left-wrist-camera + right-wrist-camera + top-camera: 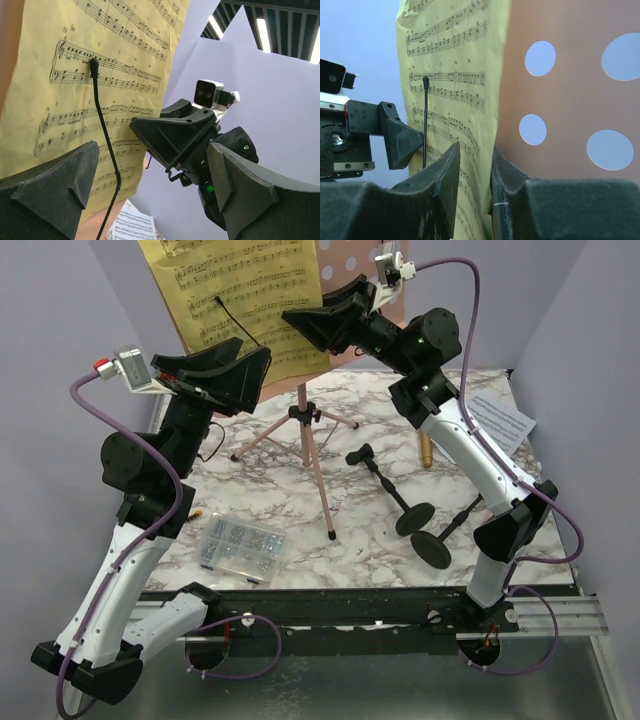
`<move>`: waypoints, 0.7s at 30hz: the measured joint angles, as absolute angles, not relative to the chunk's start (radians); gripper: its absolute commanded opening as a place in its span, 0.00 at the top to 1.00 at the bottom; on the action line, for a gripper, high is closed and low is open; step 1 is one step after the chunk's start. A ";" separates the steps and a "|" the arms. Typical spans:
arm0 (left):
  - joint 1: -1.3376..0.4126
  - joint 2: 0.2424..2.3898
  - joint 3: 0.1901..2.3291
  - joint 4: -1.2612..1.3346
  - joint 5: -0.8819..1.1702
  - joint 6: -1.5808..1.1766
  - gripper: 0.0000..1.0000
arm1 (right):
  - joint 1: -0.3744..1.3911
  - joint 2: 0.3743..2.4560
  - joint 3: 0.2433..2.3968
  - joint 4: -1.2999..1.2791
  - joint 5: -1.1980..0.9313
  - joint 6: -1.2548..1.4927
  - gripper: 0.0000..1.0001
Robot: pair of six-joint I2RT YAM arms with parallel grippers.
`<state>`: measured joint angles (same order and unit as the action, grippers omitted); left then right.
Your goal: Set up the instrument practice props
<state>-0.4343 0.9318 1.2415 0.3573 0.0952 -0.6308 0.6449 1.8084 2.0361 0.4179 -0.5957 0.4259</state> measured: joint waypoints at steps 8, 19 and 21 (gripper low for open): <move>-0.434 0.884 1.262 0.207 0.050 -0.647 0.02 | 0.653 1.760 1.976 0.366 -0.503 0.385 0.38; -0.434 0.778 1.297 0.064 0.052 -0.653 0.01 | 0.653 1.591 1.877 0.163 -0.306 0.284 0.16; -0.434 0.765 1.297 0.049 0.066 -0.654 0.01 | 0.653 1.531 1.808 0.118 -0.274 0.260 0.13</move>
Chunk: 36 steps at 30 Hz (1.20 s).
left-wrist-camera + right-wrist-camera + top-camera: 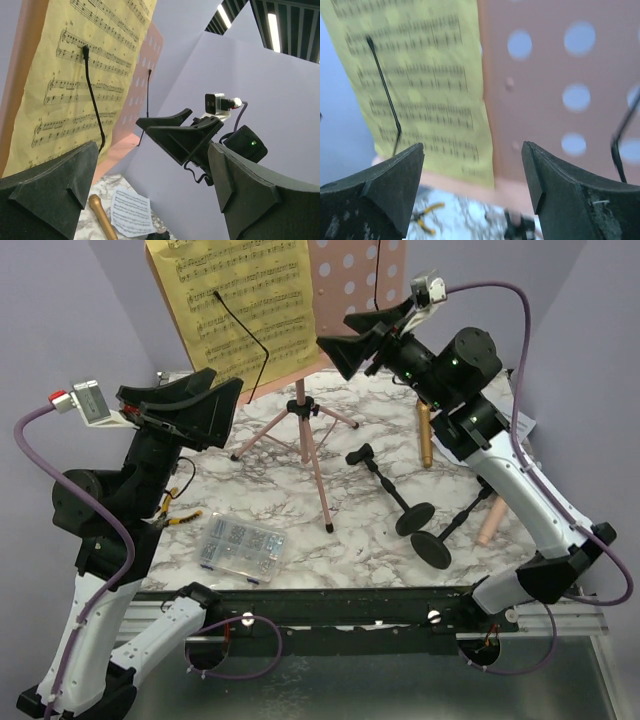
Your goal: Set up the instrument practice props
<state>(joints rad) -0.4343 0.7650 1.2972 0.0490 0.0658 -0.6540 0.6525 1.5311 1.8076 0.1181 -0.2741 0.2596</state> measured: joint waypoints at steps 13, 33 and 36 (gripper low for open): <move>-0.436 0.432 1.129 -0.258 0.036 -0.538 0.01 | 0.652 0.976 1.005 -0.042 -0.049 0.130 0.06; -0.446 0.402 0.555 -0.492 -0.061 -0.920 0.01 | 0.656 1.564 0.699 0.570 -0.467 0.476 0.42; -0.445 0.459 0.501 -0.403 -0.033 -0.971 0.01 | 0.661 1.606 0.701 0.612 -0.465 0.478 0.47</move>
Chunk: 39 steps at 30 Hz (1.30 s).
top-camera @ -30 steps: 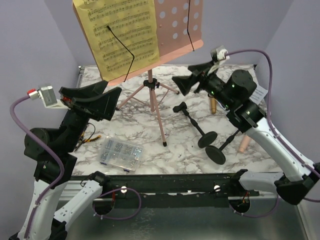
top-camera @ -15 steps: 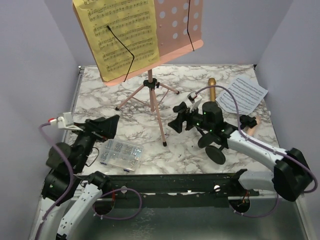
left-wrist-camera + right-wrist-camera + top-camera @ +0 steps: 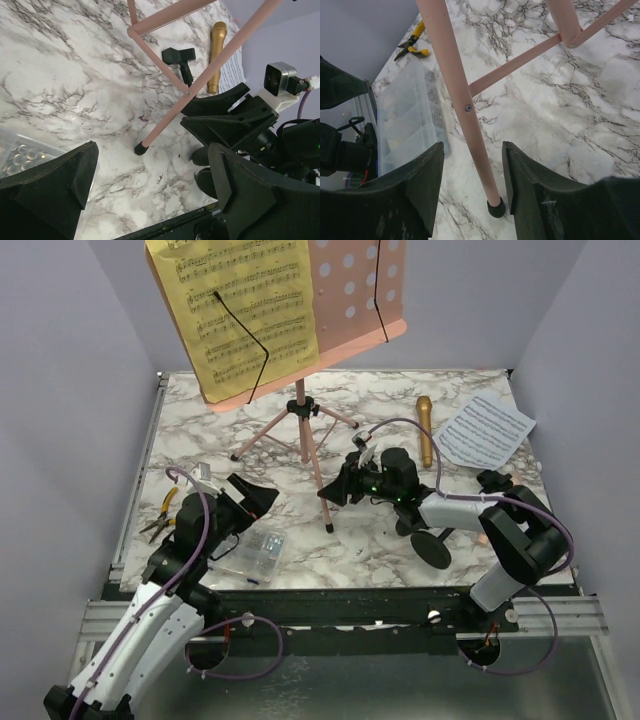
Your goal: Set up the instrument practice props
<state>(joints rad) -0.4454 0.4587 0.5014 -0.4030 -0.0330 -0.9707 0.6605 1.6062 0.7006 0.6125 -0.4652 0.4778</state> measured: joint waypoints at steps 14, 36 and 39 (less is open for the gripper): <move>-0.245 1.014 0.459 0.095 0.220 -1.088 0.04 | 0.721 1.742 0.699 0.809 -0.414 0.421 0.83; 0.020 1.659 0.896 0.278 0.365 -1.031 0.01 | 0.846 2.020 0.841 1.132 -0.250 0.545 0.99; 0.020 1.689 0.916 0.254 0.374 -1.028 0.01 | 0.863 2.024 0.854 1.119 -0.207 0.567 0.99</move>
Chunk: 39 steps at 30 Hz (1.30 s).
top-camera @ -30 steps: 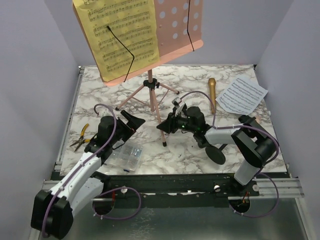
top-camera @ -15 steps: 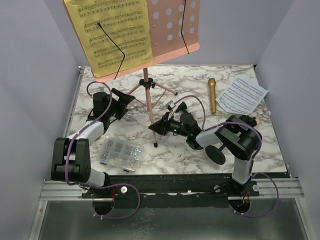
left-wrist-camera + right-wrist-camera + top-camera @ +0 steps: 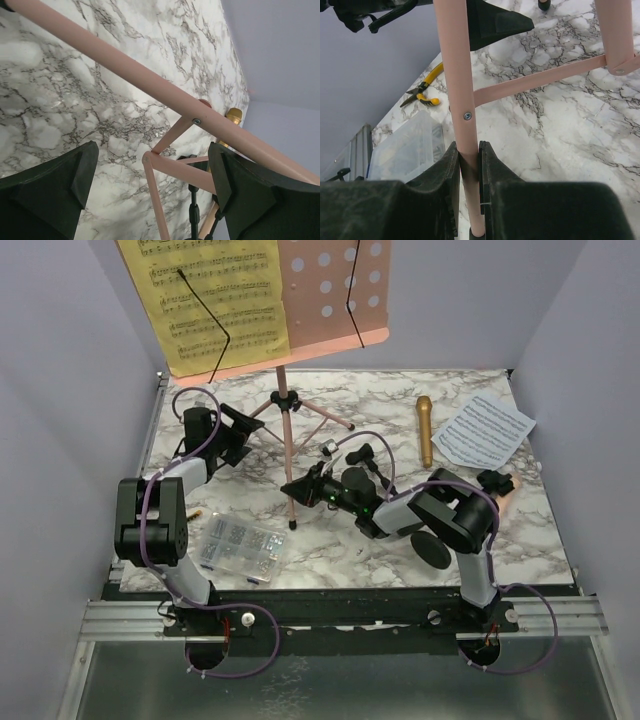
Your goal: Set up the instrument practice props
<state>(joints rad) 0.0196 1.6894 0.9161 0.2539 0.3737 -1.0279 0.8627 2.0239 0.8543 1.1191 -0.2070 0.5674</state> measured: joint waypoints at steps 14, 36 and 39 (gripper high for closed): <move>0.049 1.308 0.866 -0.197 0.102 -0.994 0.01 | 0.892 1.987 0.876 0.985 -0.079 0.643 0.36; -0.093 0.694 0.618 -0.196 0.599 -0.767 0.04 | 0.023 1.359 0.849 0.163 -0.104 0.481 0.00; -0.214 0.665 0.620 -0.155 0.600 -0.765 0.04 | -0.207 1.416 0.908 0.046 -0.103 0.557 0.00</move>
<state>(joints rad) -0.2138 0.6651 0.6205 -0.1547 0.5999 -0.7647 -0.2066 1.4158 0.9081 0.0456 -0.1028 0.5568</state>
